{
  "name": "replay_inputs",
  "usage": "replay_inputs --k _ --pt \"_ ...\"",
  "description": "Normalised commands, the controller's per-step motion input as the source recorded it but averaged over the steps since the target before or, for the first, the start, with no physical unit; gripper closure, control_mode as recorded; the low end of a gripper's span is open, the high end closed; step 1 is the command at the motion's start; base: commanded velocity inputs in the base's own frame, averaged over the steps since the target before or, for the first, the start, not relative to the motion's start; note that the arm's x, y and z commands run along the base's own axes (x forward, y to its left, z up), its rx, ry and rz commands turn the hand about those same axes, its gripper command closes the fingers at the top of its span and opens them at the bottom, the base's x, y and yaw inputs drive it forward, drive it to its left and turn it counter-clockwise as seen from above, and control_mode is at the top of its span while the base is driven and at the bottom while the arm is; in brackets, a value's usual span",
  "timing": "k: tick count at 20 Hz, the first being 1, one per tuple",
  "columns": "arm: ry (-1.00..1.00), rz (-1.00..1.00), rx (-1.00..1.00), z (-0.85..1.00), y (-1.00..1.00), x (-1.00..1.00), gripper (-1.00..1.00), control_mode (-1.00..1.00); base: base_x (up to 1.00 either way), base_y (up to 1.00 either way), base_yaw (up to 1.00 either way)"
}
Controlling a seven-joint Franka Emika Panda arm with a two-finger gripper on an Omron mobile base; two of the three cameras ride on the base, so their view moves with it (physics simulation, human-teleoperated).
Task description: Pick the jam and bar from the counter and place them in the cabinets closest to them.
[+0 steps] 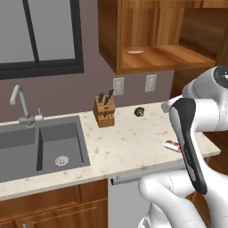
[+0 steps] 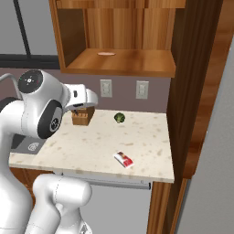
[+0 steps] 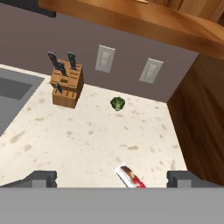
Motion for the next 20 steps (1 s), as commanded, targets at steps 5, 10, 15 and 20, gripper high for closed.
replay_inputs --k 5,10,15,20 --pt "0.04 0.00 -0.04 -0.31 -0.19 0.00 -1.00 -1.00 0.00 0.00 0.00" --pt "0.06 0.00 -0.05 -0.36 -0.22 0.00 -1.00 -1.00 0.00 0.00 0.00" --pt "0.10 0.00 -0.05 -0.40 -0.20 0.00 -1.00 -1.00 0.00 0.00 0.00" --pt "0.12 0.00 -0.04 -0.42 -0.20 0.00 -1.00 -1.00 0.00 0.00 0.00"
